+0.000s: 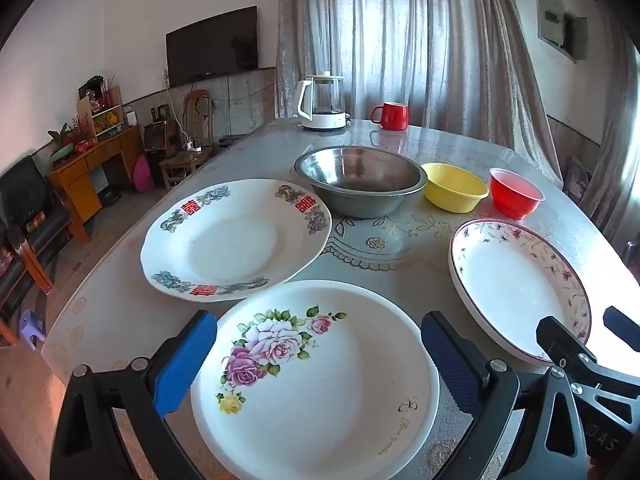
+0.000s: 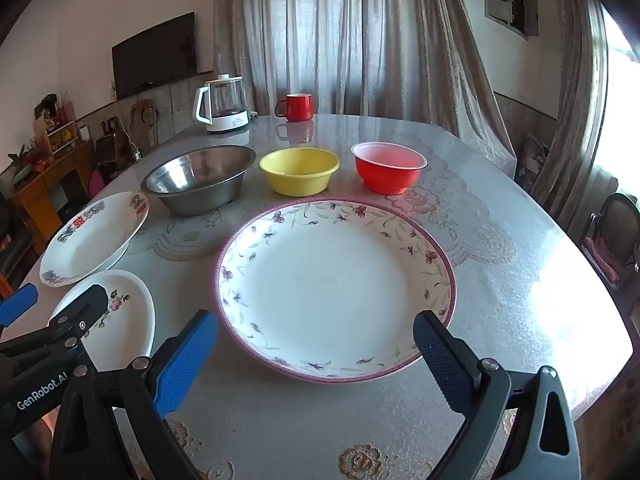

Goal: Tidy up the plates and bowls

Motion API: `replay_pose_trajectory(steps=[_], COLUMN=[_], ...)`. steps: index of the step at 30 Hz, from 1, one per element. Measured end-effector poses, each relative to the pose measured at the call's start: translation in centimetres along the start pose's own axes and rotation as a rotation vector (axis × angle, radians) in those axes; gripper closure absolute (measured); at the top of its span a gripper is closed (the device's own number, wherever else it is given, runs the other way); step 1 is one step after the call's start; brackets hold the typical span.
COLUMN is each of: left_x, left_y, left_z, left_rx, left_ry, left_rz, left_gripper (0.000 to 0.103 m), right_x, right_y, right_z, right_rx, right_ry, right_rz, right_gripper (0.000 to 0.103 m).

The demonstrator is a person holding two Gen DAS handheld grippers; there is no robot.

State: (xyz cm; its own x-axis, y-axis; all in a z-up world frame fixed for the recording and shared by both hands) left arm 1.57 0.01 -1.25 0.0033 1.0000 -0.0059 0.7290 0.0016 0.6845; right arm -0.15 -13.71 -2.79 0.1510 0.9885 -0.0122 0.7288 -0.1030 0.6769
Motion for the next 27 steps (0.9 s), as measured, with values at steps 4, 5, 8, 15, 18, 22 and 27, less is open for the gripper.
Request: replay_pose_trajectory(steps=[4,5,8,15,18,22,27], left_x=[-0.2,-0.1,-0.1,-0.2,-0.1,-0.2,-0.4], left_y=[-0.2,-0.2,-0.3,0.1,0.1,-0.1,-0.1], left_z=[0.0,0.2,0.5,0.1,0.2,0.3,0.2], left_rx=[-0.01,-0.011,-0.01,-0.008,-0.001,0.007,0.003], left_ry=[0.004,0.003,0.004,0.018,0.012,0.005,0.005], left_rz=[0.007,0.008,0.011,0.015,0.012,0.02,0.03], left_gripper=[0.0,0.0,0.0,0.0,0.0,0.001,0.0], right_x=[-0.4,-0.5,0.0,0.1,0.1,0.1,0.0], right_y=[0.1,0.1,0.2,0.2,0.2,0.2,0.0], right_z=[0.2,0.1,0.1,0.0,0.1,0.2,0.1], right_rx=[0.005,0.0,-0.006,-0.012,-0.01,-0.011,-0.01], right_ry=[-0.005,-0.006,-0.006,0.008,0.012,0.016,0.016], right_rz=[0.01,0.005,-0.004,-0.002,-0.001,0.001,0.001], right_gripper=[0.003,0.003,0.003,0.003,0.003,0.003,0.003])
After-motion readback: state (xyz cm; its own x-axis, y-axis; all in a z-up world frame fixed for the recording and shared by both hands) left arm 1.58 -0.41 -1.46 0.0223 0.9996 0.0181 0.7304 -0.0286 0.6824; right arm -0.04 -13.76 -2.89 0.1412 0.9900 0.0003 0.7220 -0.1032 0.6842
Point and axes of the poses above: each gripper's, at about its wrist camera, not at the fingertips, and z roughly the way its jaws point, x to its left, y to its top, the point moved 2 cm from there along z, roughly the way its jaws point, and after that the axes turned 8 degrees about x, right-handed, at the moved point
